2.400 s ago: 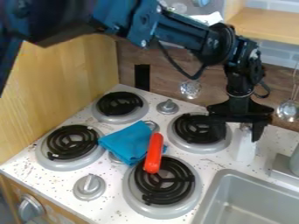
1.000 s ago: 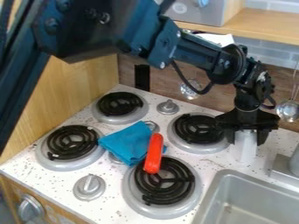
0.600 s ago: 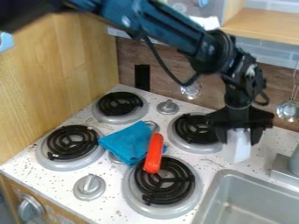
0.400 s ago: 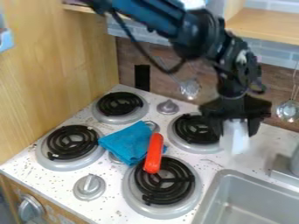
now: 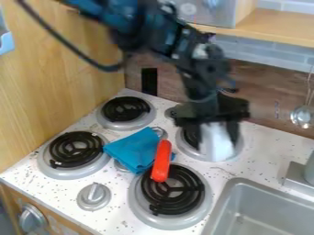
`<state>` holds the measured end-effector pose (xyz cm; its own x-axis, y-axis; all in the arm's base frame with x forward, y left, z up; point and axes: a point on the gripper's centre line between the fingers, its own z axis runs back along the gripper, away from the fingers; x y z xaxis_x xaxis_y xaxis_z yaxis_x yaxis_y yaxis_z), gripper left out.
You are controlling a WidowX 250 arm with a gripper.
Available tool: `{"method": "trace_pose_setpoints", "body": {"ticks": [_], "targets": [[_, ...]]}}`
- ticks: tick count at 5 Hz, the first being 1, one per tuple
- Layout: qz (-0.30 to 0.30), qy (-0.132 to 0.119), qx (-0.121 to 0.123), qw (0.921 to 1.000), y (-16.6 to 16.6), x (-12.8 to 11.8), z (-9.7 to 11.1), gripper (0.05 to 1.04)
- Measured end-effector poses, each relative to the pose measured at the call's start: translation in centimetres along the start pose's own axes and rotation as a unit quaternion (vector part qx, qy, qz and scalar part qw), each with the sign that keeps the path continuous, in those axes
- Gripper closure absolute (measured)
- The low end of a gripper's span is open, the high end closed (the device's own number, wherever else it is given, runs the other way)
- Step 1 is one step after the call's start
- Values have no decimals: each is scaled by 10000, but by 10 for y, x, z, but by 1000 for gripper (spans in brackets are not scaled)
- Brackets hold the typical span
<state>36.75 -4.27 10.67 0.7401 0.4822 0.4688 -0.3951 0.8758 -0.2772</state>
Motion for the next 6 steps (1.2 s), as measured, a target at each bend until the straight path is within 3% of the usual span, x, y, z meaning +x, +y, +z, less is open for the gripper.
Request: {"method": "trace_pose_setpoints", "body": {"ticks": [2,3,5,6], "targets": [[606,-434,406,9964,74,1,38,265],[905,-618,644,9919,111,4,43,265],[1479,-785,923,9815,161,11,50,265],[1696,-607,1095,9775,173,5,39,265]]}}
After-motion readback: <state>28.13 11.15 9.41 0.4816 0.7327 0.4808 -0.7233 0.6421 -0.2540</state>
